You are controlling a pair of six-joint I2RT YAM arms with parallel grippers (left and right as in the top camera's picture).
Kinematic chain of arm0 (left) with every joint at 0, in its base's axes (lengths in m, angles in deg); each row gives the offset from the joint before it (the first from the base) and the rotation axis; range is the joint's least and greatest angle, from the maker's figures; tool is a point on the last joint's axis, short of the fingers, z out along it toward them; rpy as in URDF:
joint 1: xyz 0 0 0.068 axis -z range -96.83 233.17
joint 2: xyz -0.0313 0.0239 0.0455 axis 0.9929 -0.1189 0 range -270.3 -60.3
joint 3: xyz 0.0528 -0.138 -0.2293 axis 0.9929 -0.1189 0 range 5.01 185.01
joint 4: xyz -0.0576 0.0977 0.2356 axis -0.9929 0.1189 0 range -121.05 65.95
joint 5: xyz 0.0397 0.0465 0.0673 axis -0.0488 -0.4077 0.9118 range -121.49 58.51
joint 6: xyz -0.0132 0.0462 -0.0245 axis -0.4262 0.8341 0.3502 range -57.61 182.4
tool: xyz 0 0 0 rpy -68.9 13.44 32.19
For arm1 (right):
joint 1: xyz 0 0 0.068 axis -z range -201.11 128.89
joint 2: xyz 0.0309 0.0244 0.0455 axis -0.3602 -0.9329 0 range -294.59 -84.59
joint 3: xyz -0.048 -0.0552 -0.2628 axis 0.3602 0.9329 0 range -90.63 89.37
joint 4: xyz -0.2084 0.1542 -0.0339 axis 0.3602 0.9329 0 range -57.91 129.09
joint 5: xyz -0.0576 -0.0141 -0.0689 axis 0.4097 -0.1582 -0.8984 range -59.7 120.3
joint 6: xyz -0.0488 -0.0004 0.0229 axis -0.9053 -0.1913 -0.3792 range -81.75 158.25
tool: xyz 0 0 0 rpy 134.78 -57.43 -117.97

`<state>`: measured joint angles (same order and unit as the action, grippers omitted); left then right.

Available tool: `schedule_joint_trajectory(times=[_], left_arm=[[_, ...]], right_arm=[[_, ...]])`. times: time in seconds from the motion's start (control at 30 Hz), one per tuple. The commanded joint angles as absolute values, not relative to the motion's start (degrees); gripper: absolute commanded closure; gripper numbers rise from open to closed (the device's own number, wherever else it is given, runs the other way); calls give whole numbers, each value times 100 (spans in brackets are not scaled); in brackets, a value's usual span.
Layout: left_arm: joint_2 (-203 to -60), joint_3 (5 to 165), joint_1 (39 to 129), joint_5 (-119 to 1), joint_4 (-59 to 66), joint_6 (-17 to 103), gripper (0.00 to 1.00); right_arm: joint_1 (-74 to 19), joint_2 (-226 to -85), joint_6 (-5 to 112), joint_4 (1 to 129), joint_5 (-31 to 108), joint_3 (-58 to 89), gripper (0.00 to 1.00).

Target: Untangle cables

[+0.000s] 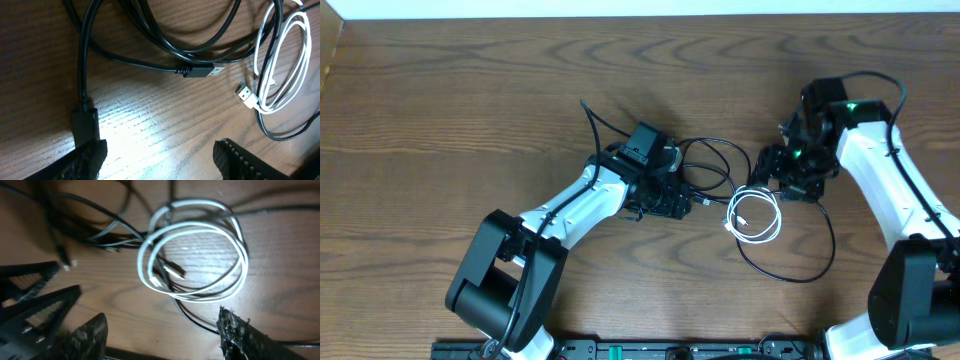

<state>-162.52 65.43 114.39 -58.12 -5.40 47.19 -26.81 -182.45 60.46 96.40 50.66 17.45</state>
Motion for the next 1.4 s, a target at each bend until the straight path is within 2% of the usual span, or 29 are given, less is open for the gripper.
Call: schedule_joint_trajectory(times=[0.0,0.13,0.27,0.37,0.57,0.93,1.03,1.2,1.27,1.33,1.37], left_arm=[[-16317,6554,11437,-5779,-512,4746,27],[-16317,6554,11437,-5779,-507,4746,27],[-16317,6554,11437,-5779,-488,4746,27],[-16317,6554,11437,-5779,-488,4746,27],[-16317,6554,11437,-5779,-450,4746,27],[-16317,6554,11437,-5777,-433,4746,27],[-16317,6554,11437,-5777,-429,4748,27],[-16317,6554,11437,-5777,-431,4748,27],[-16317,6554,11437,-5777,-431,4748,27],[-16317,6554,11437,-5777,-433,4748,27],[-16317,6554,11437,-5777,-433,4748,27]], right_arm=[[-2703,-18200,7054,9210,4821,2281,34],[-2803,-18200,7782,8545,4821,2831,36],[-3085,-18200,8897,7708,4891,3456,43],[-3330,-18200,9303,7136,4885,3690,43],[-3513,-18200,9548,6156,4885,3806,40],[-3483,-18200,9546,5899,4819,3806,41],[-3474,-18200,9624,5861,5000,3806,32],[-3343,-18200,9804,5861,5230,3806,31],[-3225,-18200,9804,5811,5234,3806,34],[-3155,-18200,9802,5708,5230,3806,46],[-3146,-18200,9802,5691,5221,3806,58]])
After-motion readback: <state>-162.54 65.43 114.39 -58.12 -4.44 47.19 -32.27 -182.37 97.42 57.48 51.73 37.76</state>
